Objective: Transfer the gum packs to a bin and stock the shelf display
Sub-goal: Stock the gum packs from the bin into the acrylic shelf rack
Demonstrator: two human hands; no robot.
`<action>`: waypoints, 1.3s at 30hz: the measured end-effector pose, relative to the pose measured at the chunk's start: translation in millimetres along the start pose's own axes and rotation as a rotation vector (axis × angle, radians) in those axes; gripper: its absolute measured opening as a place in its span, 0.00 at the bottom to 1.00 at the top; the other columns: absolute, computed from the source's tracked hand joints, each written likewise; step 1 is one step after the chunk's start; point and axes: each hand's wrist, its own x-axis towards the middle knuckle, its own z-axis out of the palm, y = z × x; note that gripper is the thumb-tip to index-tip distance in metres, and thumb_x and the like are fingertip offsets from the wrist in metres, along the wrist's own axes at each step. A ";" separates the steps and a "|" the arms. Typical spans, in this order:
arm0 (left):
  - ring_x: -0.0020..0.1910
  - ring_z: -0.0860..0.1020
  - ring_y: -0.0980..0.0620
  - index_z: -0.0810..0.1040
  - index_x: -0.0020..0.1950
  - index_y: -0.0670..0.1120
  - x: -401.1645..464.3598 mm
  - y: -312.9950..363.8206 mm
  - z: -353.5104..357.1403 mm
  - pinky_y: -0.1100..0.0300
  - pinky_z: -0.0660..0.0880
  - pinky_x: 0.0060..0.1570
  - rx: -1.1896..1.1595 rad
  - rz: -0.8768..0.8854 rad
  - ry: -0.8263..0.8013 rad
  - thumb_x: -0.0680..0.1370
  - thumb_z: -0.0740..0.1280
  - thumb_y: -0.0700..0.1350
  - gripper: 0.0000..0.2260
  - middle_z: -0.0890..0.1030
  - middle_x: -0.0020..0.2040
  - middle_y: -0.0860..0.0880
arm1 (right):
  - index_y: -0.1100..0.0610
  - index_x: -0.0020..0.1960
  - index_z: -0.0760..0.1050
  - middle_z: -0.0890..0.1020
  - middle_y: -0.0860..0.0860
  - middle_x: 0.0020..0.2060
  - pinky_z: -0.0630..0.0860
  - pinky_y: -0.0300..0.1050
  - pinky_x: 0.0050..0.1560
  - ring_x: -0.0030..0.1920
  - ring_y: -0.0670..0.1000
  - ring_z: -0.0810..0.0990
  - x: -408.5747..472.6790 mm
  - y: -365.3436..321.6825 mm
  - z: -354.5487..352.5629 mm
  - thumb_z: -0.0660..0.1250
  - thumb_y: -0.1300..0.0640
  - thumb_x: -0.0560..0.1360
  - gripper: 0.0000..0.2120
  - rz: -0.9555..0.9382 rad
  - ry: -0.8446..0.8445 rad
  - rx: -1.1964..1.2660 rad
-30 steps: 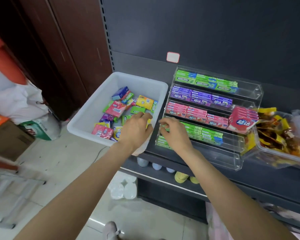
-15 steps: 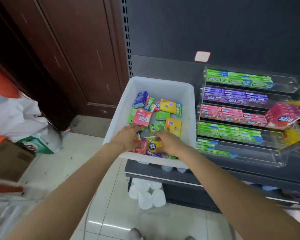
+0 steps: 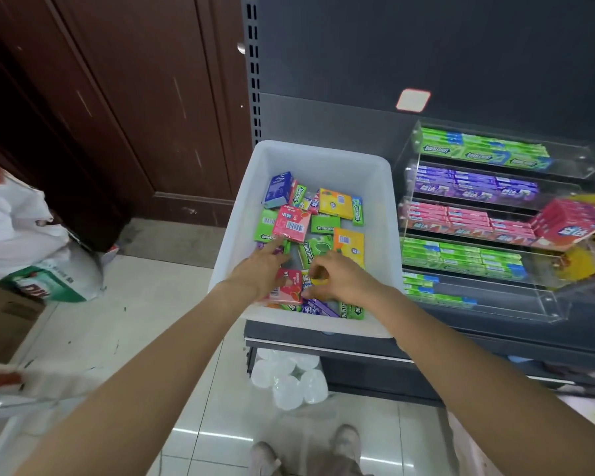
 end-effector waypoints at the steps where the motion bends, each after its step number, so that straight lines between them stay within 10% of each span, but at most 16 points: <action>1: 0.72 0.62 0.46 0.65 0.72 0.48 0.4 0.2 0.1 0.50 0.65 0.69 0.000 -0.004 0.001 0.78 0.64 0.47 0.23 0.50 0.77 0.51 | 0.57 0.55 0.76 0.72 0.51 0.50 0.72 0.46 0.52 0.51 0.50 0.72 -1.4 0.5 1.7 0.75 0.46 0.67 0.22 -0.003 -0.045 -0.047; 14: 0.60 0.72 0.48 0.73 0.64 0.48 -1.7 13.1 -4.1 0.54 0.73 0.59 -0.108 0.043 0.124 0.75 0.70 0.48 0.19 0.73 0.63 0.48 | 0.58 0.47 0.73 0.77 0.51 0.40 0.70 0.39 0.43 0.42 0.50 0.76 -23.0 5.2 -35.4 0.69 0.60 0.74 0.05 0.118 0.302 0.262; 24: 0.68 0.60 0.48 0.62 0.72 0.54 27.1 42.4 16.0 0.50 0.64 0.64 0.168 0.305 -0.136 0.69 0.74 0.52 0.35 0.61 0.70 0.50 | 0.59 0.53 0.76 0.81 0.53 0.42 0.76 0.43 0.45 0.43 0.51 0.80 -43.0 19.1 -47.0 0.69 0.61 0.73 0.09 0.148 0.438 0.470; 39: 0.68 0.62 0.46 0.69 0.68 0.58 29.3 44.0 14.3 0.48 0.62 0.66 0.269 0.318 -0.044 0.73 0.68 0.56 0.24 0.64 0.71 0.50 | 0.55 0.48 0.74 0.81 0.53 0.39 0.74 0.40 0.42 0.39 0.48 0.79 -45.6 26.7 -44.7 0.70 0.61 0.73 0.07 0.157 0.532 0.558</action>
